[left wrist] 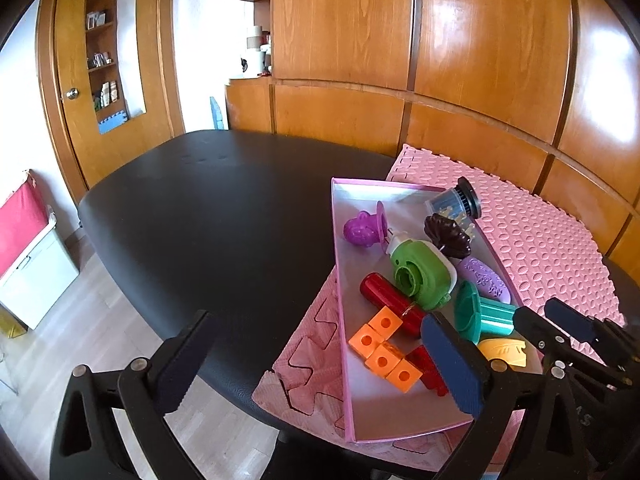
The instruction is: Organize rigid objects
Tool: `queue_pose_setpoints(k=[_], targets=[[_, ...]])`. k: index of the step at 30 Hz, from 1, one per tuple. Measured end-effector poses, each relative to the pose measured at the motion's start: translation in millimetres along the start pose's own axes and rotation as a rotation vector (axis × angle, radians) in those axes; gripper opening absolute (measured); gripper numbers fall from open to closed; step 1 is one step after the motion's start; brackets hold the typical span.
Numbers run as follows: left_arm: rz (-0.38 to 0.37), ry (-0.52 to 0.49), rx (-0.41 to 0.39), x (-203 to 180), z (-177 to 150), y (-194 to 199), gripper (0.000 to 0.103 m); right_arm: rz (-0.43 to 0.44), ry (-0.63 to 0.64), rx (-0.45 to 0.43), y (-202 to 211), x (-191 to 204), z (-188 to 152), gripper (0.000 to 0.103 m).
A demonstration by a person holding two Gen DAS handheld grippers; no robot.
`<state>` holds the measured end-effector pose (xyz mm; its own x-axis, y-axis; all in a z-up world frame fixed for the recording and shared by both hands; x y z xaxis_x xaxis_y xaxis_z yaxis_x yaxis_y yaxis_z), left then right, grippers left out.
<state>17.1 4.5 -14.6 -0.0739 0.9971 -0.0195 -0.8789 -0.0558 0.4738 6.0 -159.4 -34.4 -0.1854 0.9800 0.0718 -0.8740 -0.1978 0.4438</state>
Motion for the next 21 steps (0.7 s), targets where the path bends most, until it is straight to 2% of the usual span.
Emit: queue_pose_setpoints(k=[16, 21], targets=[[0.03, -0.038, -0.069, -3.3, 3.2, 9.8, 0.1, -0.009, 0.031, -0.022, 4.0, 7.1, 3.2, 0.044], [0.032, -0.026, -0.045, -0.9, 2.4, 5.4, 0.1, -0.005, 0.039, -0.02, 3.1, 9.4, 2.6, 0.044]])
Point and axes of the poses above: each gripper's, at about its wrist camera, not at the fingertips, and y roughly against the way its jaws point, x to its left, z to its top, the point moved 2 cm from there along -y, roughly the way its jaws point, and after that the axes turned 14 degrees about -x, right-handed, at the moved point
